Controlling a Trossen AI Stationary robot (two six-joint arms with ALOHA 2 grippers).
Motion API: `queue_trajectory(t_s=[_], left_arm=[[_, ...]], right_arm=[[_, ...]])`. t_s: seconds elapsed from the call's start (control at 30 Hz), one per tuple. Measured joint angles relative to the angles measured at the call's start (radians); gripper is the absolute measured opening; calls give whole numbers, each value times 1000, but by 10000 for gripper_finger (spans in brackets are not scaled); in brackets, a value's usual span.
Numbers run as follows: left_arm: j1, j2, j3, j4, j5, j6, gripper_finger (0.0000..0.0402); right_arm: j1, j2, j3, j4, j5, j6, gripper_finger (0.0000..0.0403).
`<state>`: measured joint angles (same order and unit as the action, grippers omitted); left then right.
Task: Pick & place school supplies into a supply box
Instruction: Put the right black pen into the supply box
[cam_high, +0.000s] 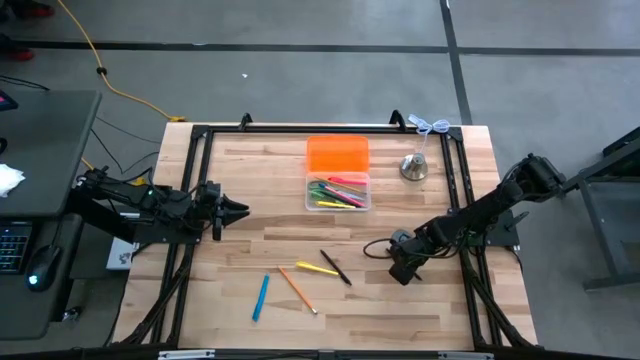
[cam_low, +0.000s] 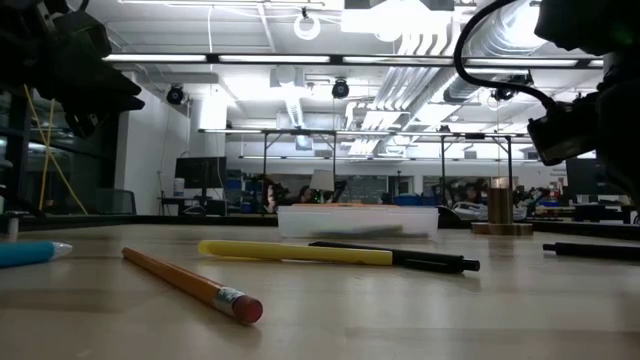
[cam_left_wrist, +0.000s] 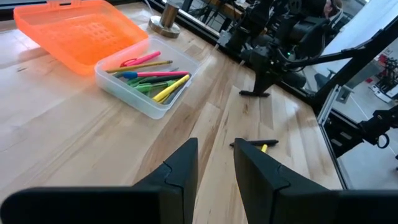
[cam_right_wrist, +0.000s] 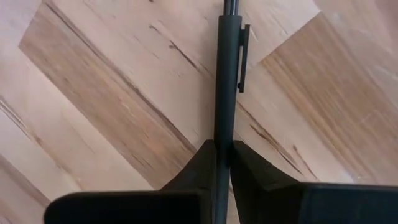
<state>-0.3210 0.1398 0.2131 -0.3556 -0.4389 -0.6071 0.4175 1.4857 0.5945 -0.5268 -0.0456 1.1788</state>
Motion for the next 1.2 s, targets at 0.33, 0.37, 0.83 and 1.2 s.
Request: queue_trajectory(t_s=[0.33, 0.37, 0.83, 1.2], left_arm=[[0, 0, 0, 0, 0, 0, 134], [0, 0, 0, 0, 0, 0, 134], [0, 0, 0, 1, 0, 0, 134], [0, 0, 0, 4, 1, -3, 134]], right_arm=[[0, 0, 0, -7, 11, 42, 17], [0, 0, 0, -8, 12, 48, 15], [0, -6, 29, -65, 47, 54, 3], [-1, -6, 76, -121, 78, 30, 3]])
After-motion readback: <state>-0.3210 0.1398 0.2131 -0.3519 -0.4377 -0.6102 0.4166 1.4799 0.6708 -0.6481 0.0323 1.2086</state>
